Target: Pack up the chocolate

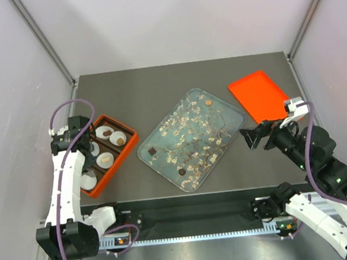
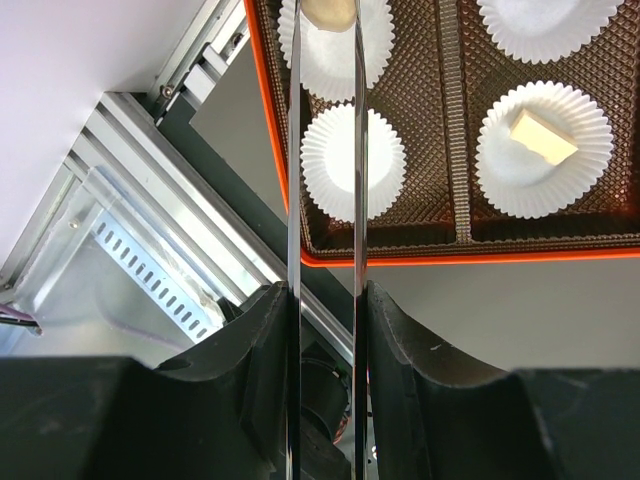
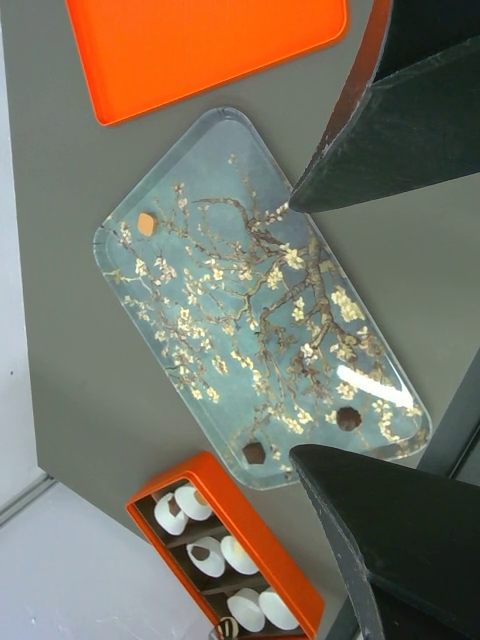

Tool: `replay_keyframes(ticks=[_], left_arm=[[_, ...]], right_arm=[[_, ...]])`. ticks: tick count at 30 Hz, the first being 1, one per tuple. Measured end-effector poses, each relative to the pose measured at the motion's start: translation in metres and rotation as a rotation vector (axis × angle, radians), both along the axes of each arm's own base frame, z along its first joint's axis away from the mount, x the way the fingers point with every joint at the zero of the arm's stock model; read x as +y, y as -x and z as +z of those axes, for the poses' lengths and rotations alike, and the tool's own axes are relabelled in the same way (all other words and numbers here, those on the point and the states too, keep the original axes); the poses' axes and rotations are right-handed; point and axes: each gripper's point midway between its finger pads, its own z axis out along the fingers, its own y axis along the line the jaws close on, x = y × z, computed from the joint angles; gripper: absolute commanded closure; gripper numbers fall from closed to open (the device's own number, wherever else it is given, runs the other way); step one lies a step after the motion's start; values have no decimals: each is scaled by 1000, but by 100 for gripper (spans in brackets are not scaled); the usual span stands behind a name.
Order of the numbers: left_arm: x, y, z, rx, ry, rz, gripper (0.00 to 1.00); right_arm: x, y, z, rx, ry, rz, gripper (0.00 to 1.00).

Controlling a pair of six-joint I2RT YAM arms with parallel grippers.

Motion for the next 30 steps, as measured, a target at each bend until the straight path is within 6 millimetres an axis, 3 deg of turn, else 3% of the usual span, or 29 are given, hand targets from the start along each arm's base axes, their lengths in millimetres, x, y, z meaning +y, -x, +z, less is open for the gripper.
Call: replay_keyframes(ticks=[17, 30], left_arm=[[-3, 2, -1, -13, 15, 1, 66], [-6, 4, -1, -25, 29, -5, 62]], right_arm=[[11, -2, -8, 44, 3, 43, 0], [10, 0, 7, 18, -15, 45, 0]])
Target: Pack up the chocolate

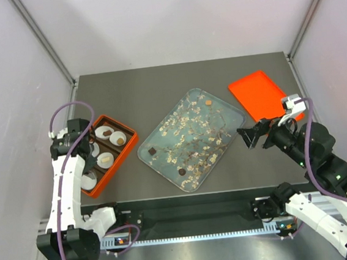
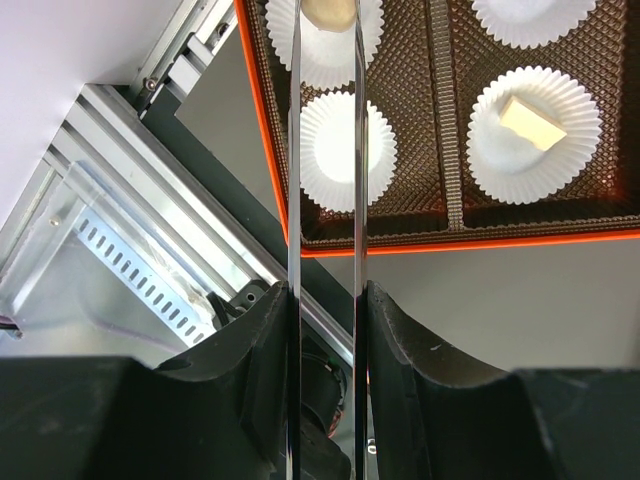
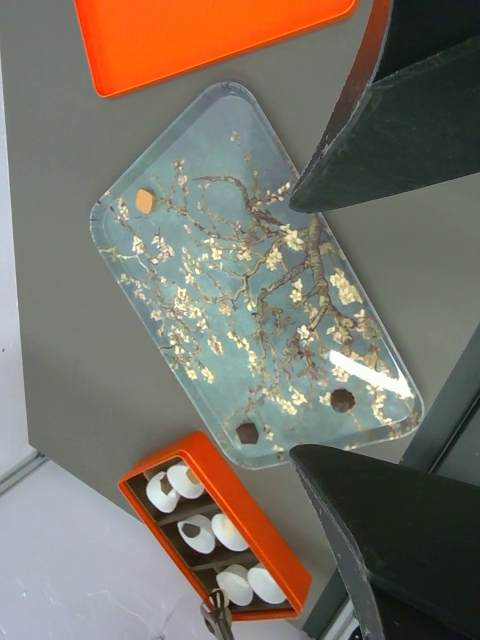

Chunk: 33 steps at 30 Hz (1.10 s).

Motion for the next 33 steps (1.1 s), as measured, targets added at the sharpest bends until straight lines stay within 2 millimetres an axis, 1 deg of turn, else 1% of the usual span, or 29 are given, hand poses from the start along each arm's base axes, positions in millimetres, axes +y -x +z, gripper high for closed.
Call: replay_keyframes(ticks=[15, 20, 23, 28, 33], left_arm=[[0, 3, 7, -45, -4, 0, 59], [0, 3, 7, -46, -3, 0, 64], [0, 4, 5, -35, -1, 4, 63], [-1, 3, -3, 29, 7, 10, 62], [-1, 3, -3, 27, 6, 11, 62]], right_arm=[[0, 1, 1, 1, 1, 0, 0], [-1, 2, 6, -1, 0, 0, 0], [-1, 1, 5, 3, 1, 2, 0], [2, 0, 1, 22, 11, 9, 0], [4, 0, -3, 35, 17, 17, 0]])
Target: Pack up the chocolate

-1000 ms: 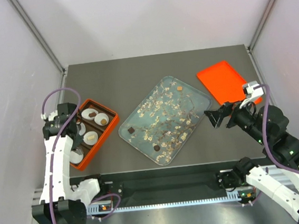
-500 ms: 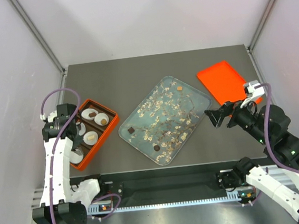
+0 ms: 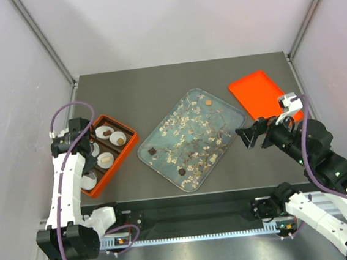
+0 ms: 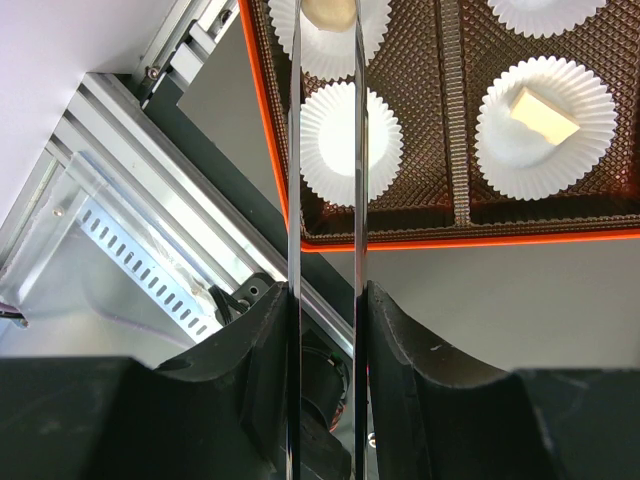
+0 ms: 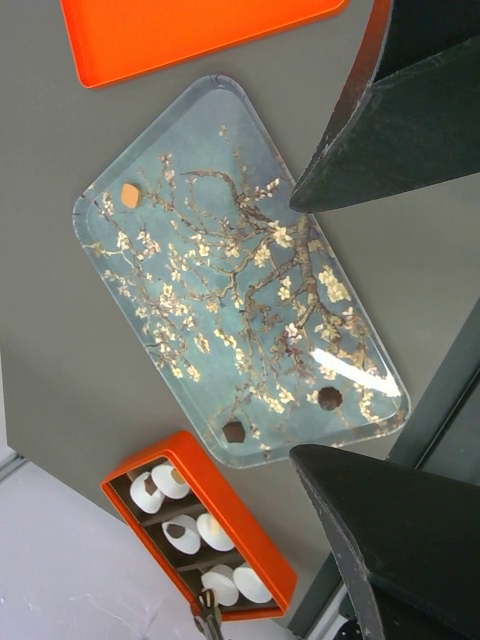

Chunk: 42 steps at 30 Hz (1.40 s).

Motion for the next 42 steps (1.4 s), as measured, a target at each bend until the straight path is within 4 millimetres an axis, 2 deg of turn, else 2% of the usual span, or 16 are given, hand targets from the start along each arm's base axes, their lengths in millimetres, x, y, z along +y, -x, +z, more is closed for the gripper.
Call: replay_keyframes(ticks=[10, 22, 29, 32, 38, 42], left_arm=[[0, -3, -8, 53, 6, -1, 61], [0, -2, -7, 49, 4, -1, 55], [0, -3, -7, 50, 5, -1, 56], [-1, -8, 2, 37, 13, -14, 59], [-8, -34, 38, -83, 45, -65, 59], [-7, -33, 45, -97, 31, -77, 61]], right_arm=[[0, 1, 4, -5, -3, 2, 0], [-1, 1, 4, -4, -2, -1, 0], [-2, 0, 4, -5, 1, -12, 0], [-4, -1, 4, -7, 2, -20, 0], [-7, -3, 4, -10, 6, -42, 0], [-9, -4, 2, -3, 13, -52, 0]])
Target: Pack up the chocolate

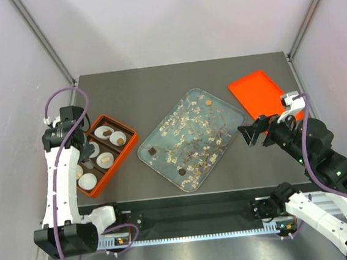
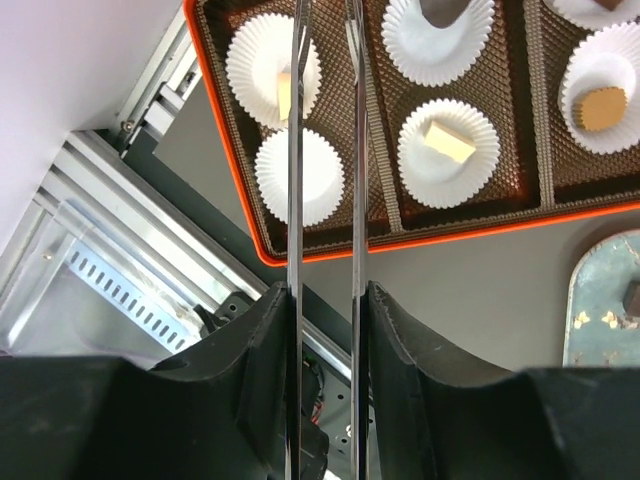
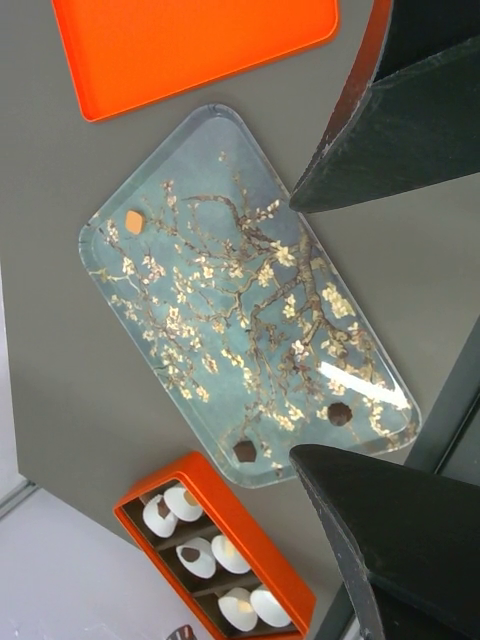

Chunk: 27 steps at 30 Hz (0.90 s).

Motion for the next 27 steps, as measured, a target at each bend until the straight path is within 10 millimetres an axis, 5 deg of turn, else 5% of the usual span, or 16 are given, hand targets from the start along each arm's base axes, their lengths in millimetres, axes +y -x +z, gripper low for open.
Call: replay_keyframes(ticks=[9, 16, 19, 27], left_arm=[[-11, 29, -17, 35, 45, -42, 66], [-35, 23, -25, 58, 157, -122, 69], [-70, 9, -22, 33, 203, -261, 67], [-205, -21, -4, -71, 239, -697, 65]], right_arm=[[-3, -9, -7, 34, 65, -28, 0], [-2, -9, 5, 22, 67, -24, 0], [-6, -10, 9, 11, 65, -41, 0], [-13, -14, 8, 8, 77, -90, 0]])
